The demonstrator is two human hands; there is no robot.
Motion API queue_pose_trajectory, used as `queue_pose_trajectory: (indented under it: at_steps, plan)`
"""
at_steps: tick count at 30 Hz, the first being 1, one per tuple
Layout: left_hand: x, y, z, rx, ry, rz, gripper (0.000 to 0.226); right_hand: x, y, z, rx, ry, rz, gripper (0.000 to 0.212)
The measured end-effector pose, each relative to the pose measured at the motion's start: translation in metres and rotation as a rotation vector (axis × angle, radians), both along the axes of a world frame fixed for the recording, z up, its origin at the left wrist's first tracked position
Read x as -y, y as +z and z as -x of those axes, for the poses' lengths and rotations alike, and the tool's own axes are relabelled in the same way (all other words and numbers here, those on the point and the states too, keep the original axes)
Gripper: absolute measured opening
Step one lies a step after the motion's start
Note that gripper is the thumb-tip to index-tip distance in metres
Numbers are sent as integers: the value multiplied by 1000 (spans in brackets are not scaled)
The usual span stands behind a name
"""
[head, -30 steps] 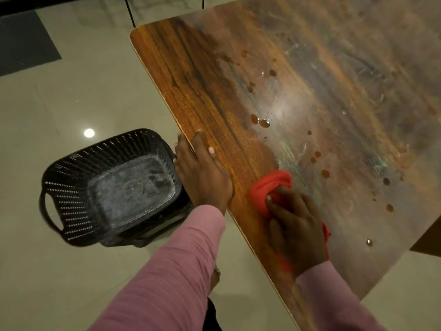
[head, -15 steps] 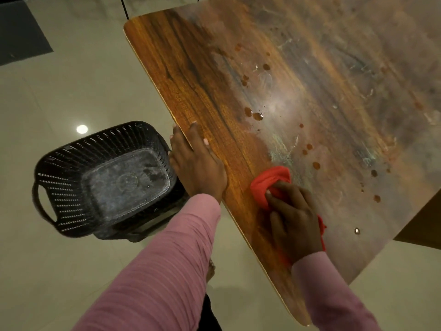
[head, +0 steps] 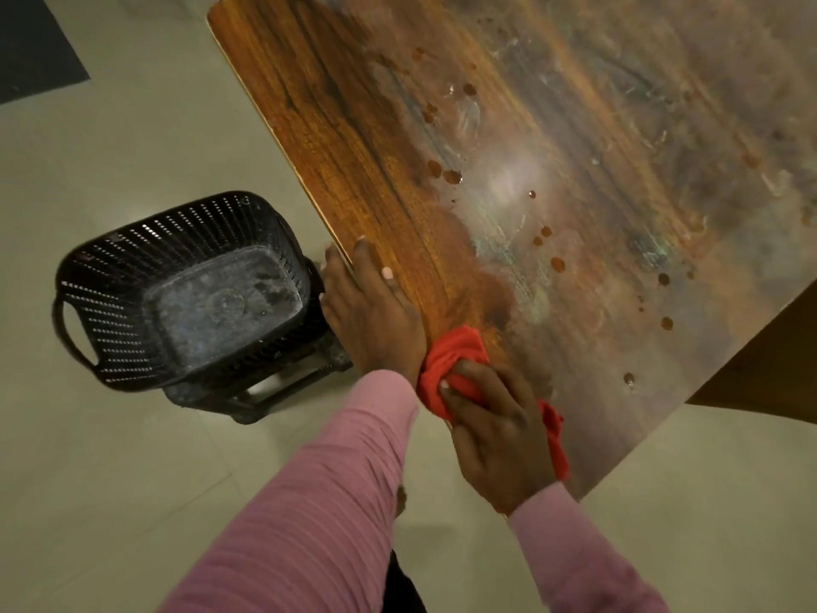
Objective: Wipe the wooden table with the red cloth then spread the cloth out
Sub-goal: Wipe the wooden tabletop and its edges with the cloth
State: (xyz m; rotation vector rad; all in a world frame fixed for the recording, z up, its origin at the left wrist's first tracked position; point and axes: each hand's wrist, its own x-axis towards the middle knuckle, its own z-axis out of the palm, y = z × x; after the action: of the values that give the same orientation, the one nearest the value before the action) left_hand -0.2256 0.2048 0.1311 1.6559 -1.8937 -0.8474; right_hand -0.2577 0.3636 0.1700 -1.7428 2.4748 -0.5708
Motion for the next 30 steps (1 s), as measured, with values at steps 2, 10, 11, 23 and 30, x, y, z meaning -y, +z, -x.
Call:
queue_pose_trajectory:
  at_steps: [2, 10, 11, 23, 30]
  plan:
    - [-10, 0, -1, 10, -13, -5, 40, -19, 2, 6, -24, 54, -31, 30]
    - [-30, -2, 12, -54, 41, -41, 43, -17, 5, 24, -14, -211, -16, 38]
    - [-30, -3, 11, -69, 41, -31, 43, -23, 2, 12, 10, -138, -22, 37]
    - [-29, -5, 9, -64, 51, 16, 45, -51, 3, 30, -10, -164, 27, 35]
    - [-31, -4, 9, -33, 73, 19, 45, -92, -7, -1, 30, 191, -4, 32]
